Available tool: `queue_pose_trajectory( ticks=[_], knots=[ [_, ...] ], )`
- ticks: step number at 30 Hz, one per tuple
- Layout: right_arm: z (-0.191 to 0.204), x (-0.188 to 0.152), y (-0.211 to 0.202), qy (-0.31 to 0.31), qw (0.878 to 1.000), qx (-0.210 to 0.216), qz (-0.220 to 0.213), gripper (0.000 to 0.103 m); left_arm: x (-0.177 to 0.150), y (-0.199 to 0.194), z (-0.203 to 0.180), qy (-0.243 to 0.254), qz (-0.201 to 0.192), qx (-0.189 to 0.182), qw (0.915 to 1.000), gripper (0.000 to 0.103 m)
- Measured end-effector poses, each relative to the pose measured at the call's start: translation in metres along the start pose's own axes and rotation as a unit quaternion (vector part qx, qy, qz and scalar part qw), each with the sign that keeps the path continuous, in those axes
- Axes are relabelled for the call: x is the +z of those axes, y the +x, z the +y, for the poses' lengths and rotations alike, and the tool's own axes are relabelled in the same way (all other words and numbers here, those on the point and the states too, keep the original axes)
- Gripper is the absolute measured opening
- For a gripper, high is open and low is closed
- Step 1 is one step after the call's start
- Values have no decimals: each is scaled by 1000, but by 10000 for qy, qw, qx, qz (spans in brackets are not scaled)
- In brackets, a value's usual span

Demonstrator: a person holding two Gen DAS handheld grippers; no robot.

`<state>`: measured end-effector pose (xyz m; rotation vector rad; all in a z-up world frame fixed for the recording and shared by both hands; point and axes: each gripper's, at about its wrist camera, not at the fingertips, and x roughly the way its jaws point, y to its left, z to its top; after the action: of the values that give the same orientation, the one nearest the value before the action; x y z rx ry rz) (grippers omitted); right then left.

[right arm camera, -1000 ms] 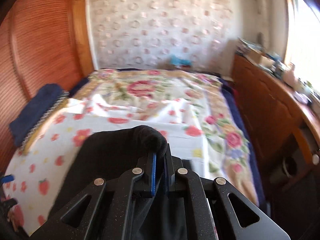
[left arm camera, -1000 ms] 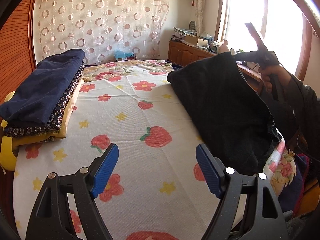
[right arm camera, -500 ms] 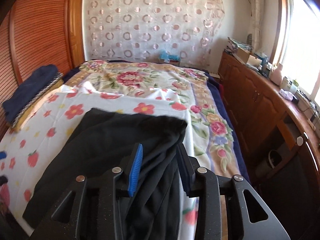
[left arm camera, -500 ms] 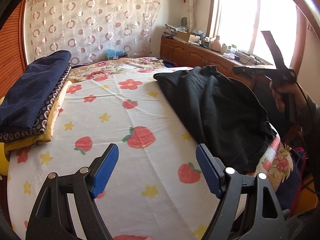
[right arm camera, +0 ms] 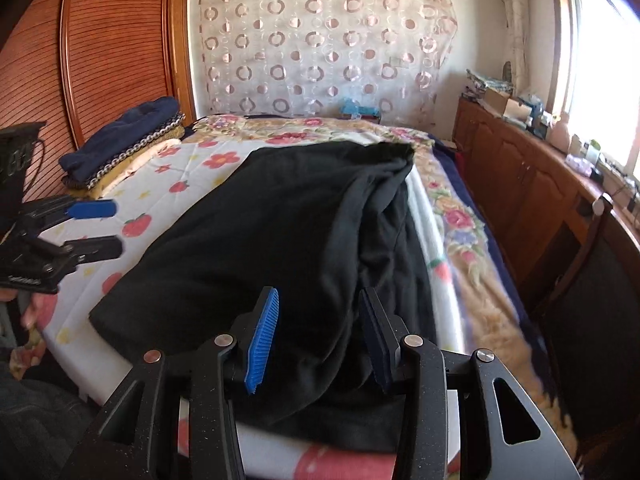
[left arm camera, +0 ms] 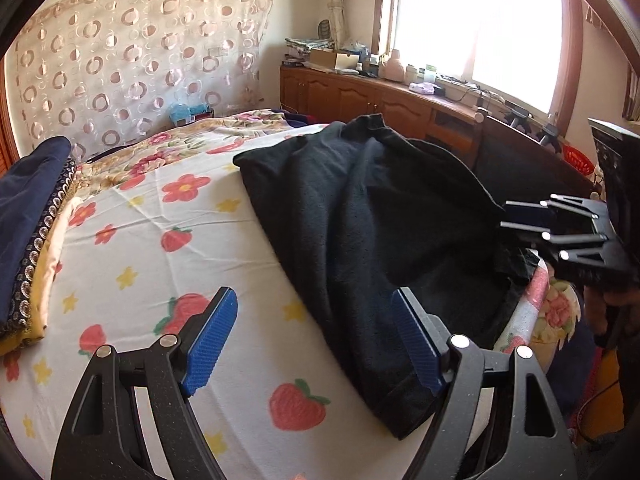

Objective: Fold small clothes

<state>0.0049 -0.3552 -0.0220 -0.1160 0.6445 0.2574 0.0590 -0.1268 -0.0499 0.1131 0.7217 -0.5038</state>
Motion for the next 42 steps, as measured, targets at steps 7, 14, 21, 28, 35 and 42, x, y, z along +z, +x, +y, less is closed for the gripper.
queue_pose_trajectory(
  ticks=[7,14,21,28,35,42],
  knots=[
    [3,1,9,-137,9995,-216,171,49,-12,7,-11,27,153,3,9999,80],
    [-12,-2,5,-92,9996,-113,245,8,-14,10,-15,33,184,-14,9998,80],
    [-46,-11,-44,-7,9999,-120,75,6,-14,8,-17,49,160,-22,9999,80],
    [-69,-18,-52,69,9986,-495,179,5,-14,8,-14,5,167,-26,9999,80],
    [-65,-14,-49,234,9981,-541,165,5,-13,5,-10,-106,40,20,9999,80],
    [-56,-21,-47,285,9983,-501,-18,32,-16,8,-2,-291,141,-262,9991,73]
  ],
)
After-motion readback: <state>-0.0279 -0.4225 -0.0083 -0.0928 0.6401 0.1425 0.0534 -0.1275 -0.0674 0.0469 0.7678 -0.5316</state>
